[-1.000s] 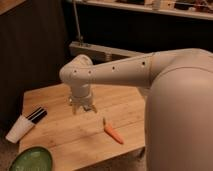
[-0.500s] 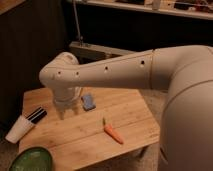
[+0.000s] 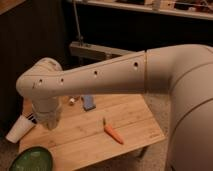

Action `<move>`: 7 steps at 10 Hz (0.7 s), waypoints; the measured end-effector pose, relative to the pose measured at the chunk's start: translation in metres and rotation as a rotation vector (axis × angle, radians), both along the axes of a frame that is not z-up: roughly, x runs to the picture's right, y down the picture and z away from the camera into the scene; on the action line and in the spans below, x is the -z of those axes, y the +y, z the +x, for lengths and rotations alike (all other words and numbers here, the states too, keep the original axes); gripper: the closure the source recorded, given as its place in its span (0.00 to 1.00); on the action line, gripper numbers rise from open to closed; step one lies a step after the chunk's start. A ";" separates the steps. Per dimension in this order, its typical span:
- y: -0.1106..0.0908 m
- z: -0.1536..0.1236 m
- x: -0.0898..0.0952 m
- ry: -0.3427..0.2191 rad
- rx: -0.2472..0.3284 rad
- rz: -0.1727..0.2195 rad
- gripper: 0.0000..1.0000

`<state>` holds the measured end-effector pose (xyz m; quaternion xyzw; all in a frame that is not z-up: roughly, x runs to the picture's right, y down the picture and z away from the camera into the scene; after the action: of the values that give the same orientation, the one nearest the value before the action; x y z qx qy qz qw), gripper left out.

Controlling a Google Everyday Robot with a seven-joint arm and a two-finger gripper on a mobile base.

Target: Push the ceramic bowl across the table

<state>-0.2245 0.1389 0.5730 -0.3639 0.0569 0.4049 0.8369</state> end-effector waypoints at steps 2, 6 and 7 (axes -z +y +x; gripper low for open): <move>-0.003 0.001 0.003 -0.009 0.005 0.039 0.88; 0.027 -0.008 -0.001 -0.112 -0.058 0.109 0.88; 0.047 -0.014 -0.010 -0.126 -0.051 0.074 0.88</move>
<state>-0.2390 0.1862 0.5825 -0.3588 -0.0202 0.4042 0.8411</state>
